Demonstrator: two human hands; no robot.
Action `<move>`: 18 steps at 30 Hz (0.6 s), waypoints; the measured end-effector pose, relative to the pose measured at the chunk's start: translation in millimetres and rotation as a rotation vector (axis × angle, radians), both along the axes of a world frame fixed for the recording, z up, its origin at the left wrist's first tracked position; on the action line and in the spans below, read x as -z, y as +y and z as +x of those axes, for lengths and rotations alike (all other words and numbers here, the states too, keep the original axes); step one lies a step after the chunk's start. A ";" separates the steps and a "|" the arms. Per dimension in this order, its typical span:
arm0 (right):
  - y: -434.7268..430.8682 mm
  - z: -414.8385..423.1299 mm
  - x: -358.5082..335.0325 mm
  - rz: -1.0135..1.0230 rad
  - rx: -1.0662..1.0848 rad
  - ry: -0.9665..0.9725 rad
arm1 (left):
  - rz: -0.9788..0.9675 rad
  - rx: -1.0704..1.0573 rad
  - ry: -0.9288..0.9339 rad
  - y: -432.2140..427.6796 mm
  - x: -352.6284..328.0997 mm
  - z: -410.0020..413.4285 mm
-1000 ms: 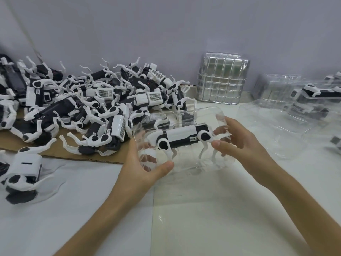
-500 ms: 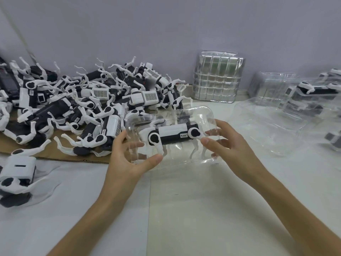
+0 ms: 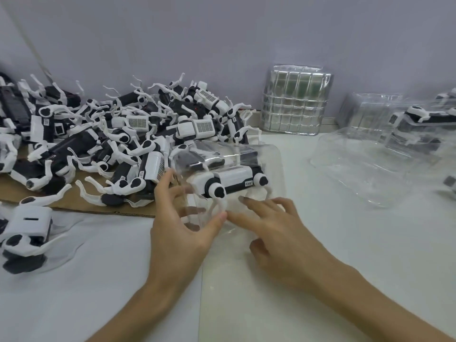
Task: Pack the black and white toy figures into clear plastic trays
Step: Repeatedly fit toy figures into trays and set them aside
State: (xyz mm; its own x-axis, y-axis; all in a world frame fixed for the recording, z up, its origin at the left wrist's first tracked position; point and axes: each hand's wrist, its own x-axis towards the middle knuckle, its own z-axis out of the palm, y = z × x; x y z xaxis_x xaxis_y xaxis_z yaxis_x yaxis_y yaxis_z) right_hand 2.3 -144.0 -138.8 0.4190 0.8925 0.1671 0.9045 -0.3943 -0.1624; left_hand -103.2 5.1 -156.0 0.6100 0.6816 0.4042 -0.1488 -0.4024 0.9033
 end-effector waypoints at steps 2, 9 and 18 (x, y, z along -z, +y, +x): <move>1.6 -1.7 4.2 -0.030 0.025 -0.015 | 0.090 0.020 0.021 -5.1 1.4 -0.8; 8.2 -8.9 14.9 0.171 0.054 0.019 | 0.208 -0.027 0.051 -2.9 1.9 0.5; 7.1 -4.5 10.2 0.306 0.042 0.087 | 0.086 -0.057 0.091 10.2 -3.0 3.2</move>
State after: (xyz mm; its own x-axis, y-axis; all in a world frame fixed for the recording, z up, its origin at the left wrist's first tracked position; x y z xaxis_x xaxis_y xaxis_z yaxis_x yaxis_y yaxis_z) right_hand -2.2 -136.8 -148.9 0.4794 0.7876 0.3871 0.8657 -0.3521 -0.3557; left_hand -100.0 15.3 -153.0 0.6080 0.6816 0.4072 -0.0424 -0.4842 0.8739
